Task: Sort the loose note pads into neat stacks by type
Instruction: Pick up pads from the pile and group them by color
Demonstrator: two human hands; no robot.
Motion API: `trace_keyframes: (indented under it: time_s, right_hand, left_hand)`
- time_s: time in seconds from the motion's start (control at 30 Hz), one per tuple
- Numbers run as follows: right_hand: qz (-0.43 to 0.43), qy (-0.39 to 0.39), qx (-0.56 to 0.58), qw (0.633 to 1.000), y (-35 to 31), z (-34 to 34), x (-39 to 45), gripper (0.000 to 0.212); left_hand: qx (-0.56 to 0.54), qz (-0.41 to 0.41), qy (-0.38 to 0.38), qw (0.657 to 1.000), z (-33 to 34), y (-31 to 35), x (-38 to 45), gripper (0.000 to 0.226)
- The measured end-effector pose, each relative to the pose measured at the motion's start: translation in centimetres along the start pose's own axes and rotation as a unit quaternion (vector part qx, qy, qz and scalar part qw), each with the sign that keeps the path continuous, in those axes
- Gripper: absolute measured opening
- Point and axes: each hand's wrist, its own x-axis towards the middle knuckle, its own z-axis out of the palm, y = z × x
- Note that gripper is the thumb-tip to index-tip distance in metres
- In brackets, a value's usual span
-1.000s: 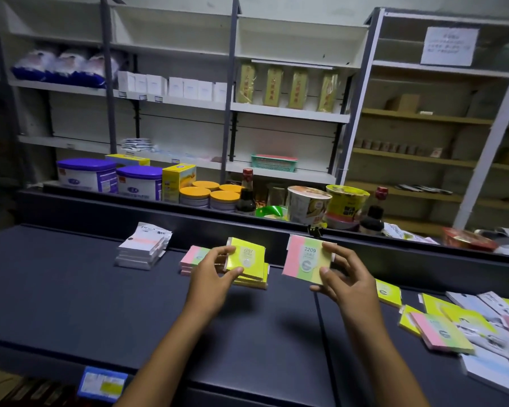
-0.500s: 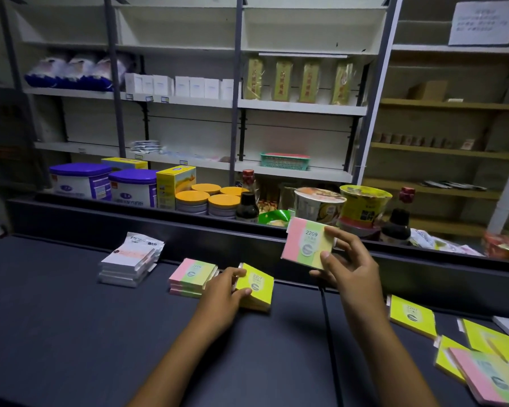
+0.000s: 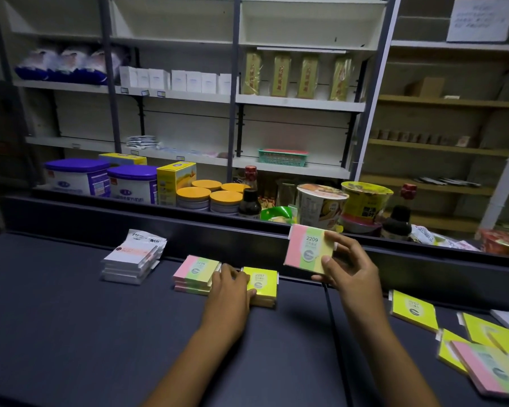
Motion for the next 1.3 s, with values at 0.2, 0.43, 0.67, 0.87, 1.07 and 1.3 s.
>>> trace_keyframes:
  time_s: [0.2, 0.43, 0.67, 0.87, 1.07, 1.3]
  right_hand:
    - [-0.008, 0.002, -0.039, 0.999, -0.4, 2.3, -0.5, 0.038]
    - [0.001, -0.032, -0.087, 0.996, -0.1, 8.1, -0.5, 0.037]
    - [0.022, -0.07, -0.133, 0.988, 1.8, 15.5, 0.0, 0.035]
    - [0.061, -0.098, -0.231, 0.966, 4.5, 19.7, 0.3, 0.033]
    - [0.036, -0.101, -0.352, 0.93, 6.0, 21.1, 0.6, 0.03]
    - [0.035, -0.09, -0.489, 0.867, 7.7, 21.5, -0.1, 0.03]
  left_hand:
    - [-0.008, 0.05, 0.001, 0.999, -1.8, -0.8, 0.1, 0.037]
    - [0.112, 0.077, 0.0, 0.991, -8.3, -6.5, 1.6, 0.039]
    - [0.182, 0.056, -0.003, 0.982, -12.7, -13.0, 2.3, 0.047]
    - [0.177, 0.044, 0.009, 0.983, -13.9, -16.9, 1.7, 0.049]
    - [0.135, 0.051, 0.018, 0.989, -14.4, -18.7, 1.3, 0.049]
    - [0.105, 0.055, 0.022, 0.993, -14.0, -19.4, 1.3, 0.044]
